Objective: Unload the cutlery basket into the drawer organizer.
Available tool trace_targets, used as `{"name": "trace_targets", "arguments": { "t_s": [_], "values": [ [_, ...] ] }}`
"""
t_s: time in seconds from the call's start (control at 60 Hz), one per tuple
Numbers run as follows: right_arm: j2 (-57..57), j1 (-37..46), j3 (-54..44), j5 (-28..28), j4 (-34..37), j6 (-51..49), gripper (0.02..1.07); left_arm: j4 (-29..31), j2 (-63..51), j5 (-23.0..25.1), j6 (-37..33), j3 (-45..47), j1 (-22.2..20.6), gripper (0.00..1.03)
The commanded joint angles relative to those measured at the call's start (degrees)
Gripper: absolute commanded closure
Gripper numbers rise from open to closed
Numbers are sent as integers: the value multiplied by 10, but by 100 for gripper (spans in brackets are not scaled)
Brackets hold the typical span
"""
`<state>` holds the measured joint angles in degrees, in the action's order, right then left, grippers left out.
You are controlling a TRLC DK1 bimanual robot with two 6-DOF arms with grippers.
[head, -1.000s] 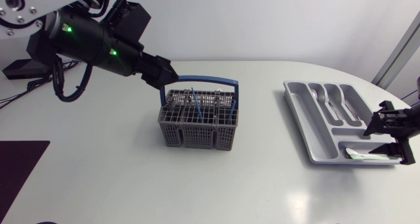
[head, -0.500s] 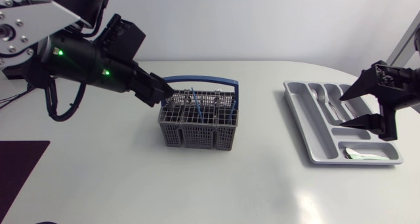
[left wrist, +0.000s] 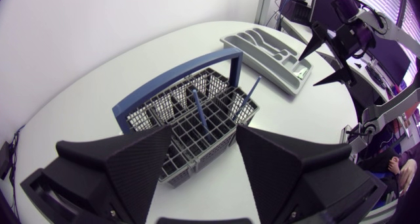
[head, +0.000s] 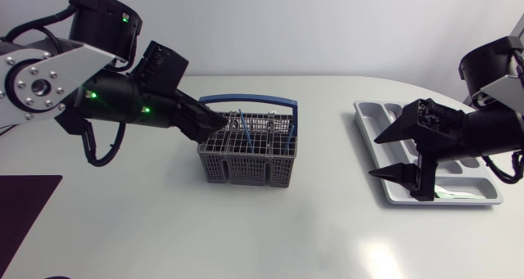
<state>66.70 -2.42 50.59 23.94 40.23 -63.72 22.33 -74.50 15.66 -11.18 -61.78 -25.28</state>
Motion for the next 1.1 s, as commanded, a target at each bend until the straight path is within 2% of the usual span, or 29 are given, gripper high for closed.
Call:
{"name": "trace_targets", "arguments": {
  "t_s": [0.0,0.233,0.517,0.8,0.85,1.017,1.083],
  "values": [
    [-6,-23,-29,-5,-18,52,18,-24,4,6,1,22,-16,35],
    [-17,-94,-55,-33,-66,123,18,-121,11,-8,23,77,-30,39],
    [-6,-133,-60,-47,-96,159,18,-202,-33,-11,55,97,-28,39],
    [3,-135,-68,-47,-112,160,18,-235,-99,-11,81,69,-28,39],
    [5,-135,-70,-47,-111,159,18,-248,-102,-11,89,68,-28,43],
    [7,-135,-77,-46,-120,157,18,-264,-133,-11,100,54,-29,44],
    [7,-134,-79,-46,-120,156,18,-265,-143,-15,103,46,-31,48]
  ]
}}
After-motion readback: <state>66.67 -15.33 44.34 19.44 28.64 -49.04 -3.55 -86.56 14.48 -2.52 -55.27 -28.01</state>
